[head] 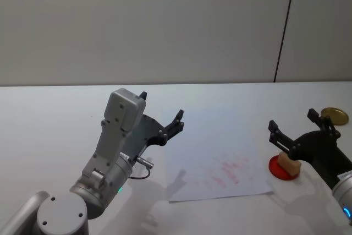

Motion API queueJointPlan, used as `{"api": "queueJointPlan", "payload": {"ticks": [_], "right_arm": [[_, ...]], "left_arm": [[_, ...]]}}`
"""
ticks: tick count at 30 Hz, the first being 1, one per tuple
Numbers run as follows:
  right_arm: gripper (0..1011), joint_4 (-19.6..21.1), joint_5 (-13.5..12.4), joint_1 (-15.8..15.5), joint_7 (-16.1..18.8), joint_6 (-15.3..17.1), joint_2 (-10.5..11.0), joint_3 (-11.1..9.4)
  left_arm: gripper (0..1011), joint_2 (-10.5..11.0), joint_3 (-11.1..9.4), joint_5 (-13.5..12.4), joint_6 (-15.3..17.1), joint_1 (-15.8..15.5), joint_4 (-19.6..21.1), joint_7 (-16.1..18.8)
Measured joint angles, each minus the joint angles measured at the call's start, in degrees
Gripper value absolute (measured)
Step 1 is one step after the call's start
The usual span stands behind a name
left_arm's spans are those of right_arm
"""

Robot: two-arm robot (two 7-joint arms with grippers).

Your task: Use the one hand to pick up the stamp and affix it onto the A4 paper.

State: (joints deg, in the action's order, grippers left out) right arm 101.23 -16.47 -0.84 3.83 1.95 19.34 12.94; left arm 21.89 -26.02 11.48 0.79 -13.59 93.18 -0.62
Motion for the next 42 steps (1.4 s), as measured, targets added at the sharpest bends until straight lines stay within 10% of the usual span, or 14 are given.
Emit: {"api": "queueJointPlan", "payload": {"ticks": [26,42], "right_arm": [[1001,-0.3,-0.1,0.2,0.6,0.8,0.1,-0.1],[1001,-3.3,0.5,1.1,6.9,7.6,2.0,-0.8]], "left_arm": [[993,0.0,0.0,0.0,0.0,0.0,0.0,0.0],[993,0.0,0.0,0.0,0.0,0.0,0.0,0.0]]}}
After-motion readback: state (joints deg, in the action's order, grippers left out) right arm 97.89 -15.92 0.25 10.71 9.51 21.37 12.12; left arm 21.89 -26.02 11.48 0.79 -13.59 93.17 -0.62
